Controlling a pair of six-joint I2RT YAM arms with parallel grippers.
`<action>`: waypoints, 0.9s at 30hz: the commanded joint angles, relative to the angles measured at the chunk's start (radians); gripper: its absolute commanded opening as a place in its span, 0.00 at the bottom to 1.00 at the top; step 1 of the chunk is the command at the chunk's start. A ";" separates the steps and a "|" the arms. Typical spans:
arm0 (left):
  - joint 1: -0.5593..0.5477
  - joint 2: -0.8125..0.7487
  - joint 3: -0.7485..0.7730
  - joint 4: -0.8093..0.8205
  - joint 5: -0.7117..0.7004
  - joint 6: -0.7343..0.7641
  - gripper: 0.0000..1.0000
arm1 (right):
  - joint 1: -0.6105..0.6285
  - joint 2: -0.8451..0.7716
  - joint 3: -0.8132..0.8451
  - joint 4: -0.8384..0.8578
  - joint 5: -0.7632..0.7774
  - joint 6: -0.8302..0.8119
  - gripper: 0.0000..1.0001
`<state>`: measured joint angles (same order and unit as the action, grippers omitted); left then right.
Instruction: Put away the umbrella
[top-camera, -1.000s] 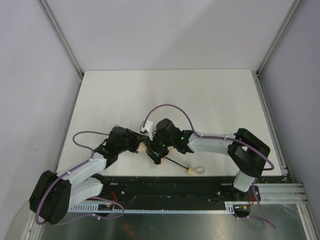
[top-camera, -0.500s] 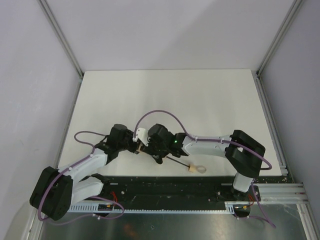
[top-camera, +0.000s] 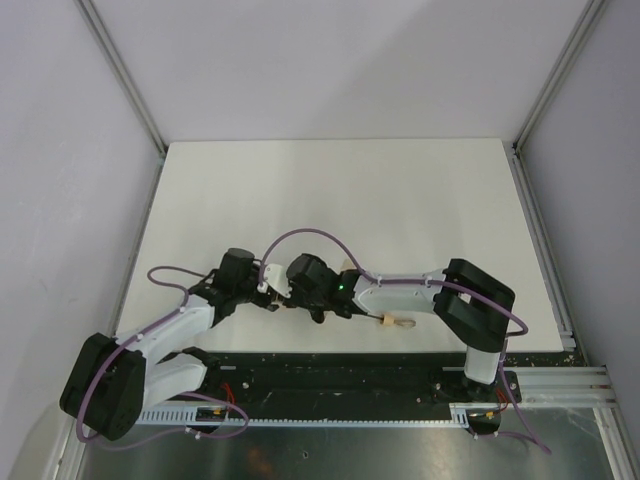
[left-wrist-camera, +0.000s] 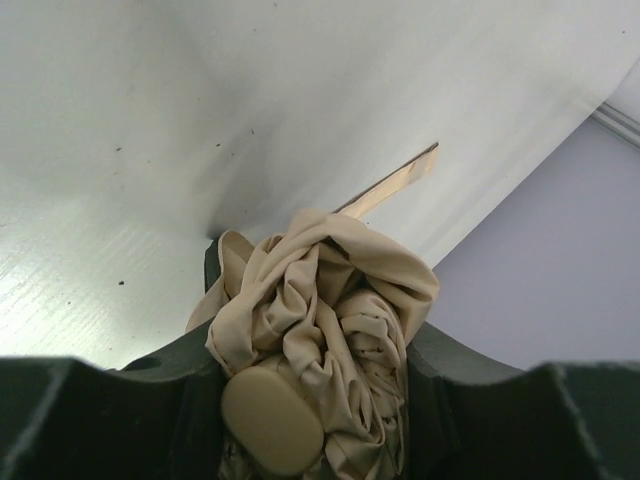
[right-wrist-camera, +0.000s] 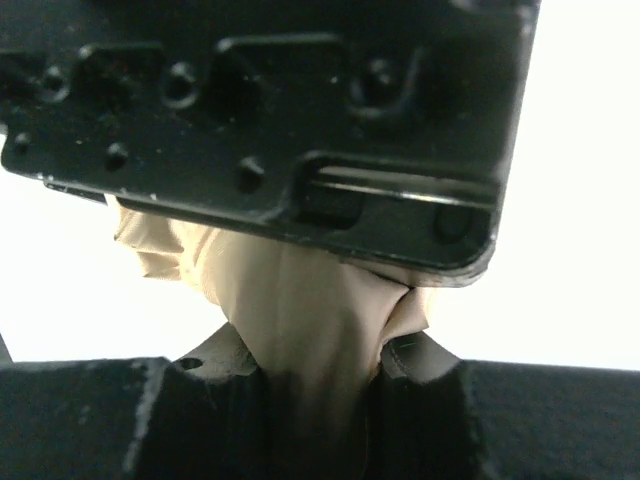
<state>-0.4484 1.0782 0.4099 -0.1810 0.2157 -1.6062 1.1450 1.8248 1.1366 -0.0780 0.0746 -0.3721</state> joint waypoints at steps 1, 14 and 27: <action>-0.019 -0.052 0.080 0.005 0.144 0.044 0.00 | -0.043 0.039 0.020 0.031 -0.026 -0.012 0.04; 0.061 -0.200 0.123 0.007 -0.002 0.341 0.90 | -0.259 -0.070 -0.014 0.126 -0.720 0.312 0.00; 0.089 -0.321 0.160 0.067 0.016 0.572 0.99 | -0.429 -0.038 -0.076 0.570 -1.080 0.850 0.00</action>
<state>-0.3653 0.7700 0.5102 -0.1715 0.2089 -1.1454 0.7441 1.8004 1.0744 0.2131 -0.8589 0.2375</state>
